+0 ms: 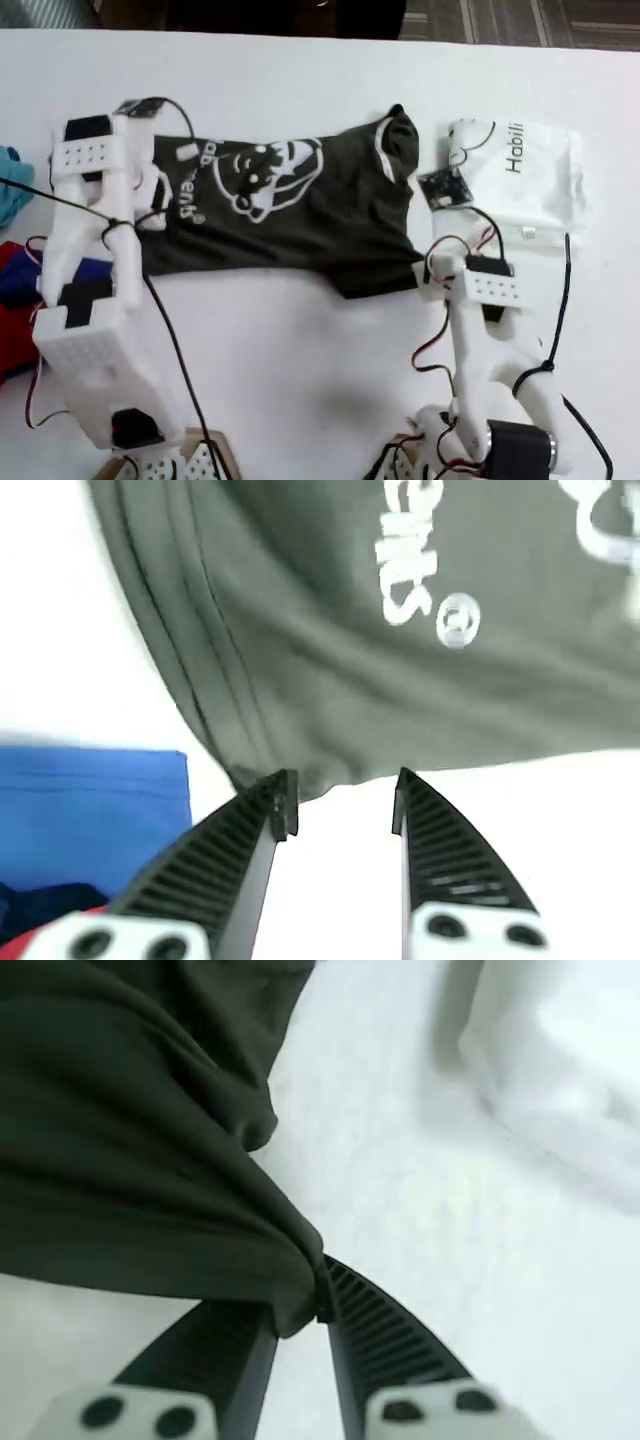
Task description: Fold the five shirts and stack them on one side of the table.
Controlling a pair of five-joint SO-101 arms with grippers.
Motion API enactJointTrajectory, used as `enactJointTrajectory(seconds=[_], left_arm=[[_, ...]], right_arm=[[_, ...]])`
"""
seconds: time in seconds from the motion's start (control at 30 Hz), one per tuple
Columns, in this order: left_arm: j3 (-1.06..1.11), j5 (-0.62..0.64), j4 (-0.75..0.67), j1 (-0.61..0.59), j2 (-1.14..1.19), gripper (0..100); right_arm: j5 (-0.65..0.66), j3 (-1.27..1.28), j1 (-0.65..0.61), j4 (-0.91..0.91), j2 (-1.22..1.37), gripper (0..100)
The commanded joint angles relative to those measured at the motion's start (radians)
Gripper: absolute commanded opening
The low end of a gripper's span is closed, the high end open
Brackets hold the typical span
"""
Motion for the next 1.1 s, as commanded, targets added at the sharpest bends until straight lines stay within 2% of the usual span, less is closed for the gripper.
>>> enactJointTrajectory(seconds=[0.0, 0.1, 0.2, 0.4, 0.5, 0.7, 0.77, 0.83, 0.93, 1.07], left_arm=[[0.027, -0.087, 0.017, -0.037, -0.044, 18], [0.077, -0.155, -0.035, -0.038, -0.04, 18], [0.081, -0.276, -0.051, -0.035, -0.038, 18], [0.09, -0.631, -0.051, -0.043, -0.029, 18], [0.09, -0.733, -0.069, -0.043, -0.034, 18], [0.087, -0.769, 0.002, -0.044, -0.043, 18], [0.07, -0.829, 0.069, -0.043, -0.041, 18], [0.042, -0.835, 0.126, -0.048, -0.038, 18], [0.027, -0.7, 0.166, -0.049, -0.043, 18], [0.033, -0.557, 0.144, -0.066, -0.041, 18]], right_arm=[[0.008, -0.005, 0.028, -0.016, -0.047, 2.0], [0.008, -0.006, 0.027, -0.019, -0.047, 2.0], [0.008, -0.006, 0.027, -0.019, -0.047, 2.0], [0.008, -0.006, 0.025, -0.024, -0.047, 2.0], [0.008, -0.006, 0.027, -0.027, -0.047, 2.0], [-0.095, 0.0, 0.025, -0.096, -0.038, 2.0], [-0.109, -0.003, 0.021, -0.104, -0.039, 2.0], [-0.104, -0.003, -0.001, -0.111, -0.044, 2.0], [-0.104, 0.002, -0.044, -0.11, -0.038, 2.0], [-0.104, 0.018, -0.093, -0.11, -0.047, 2.0]])
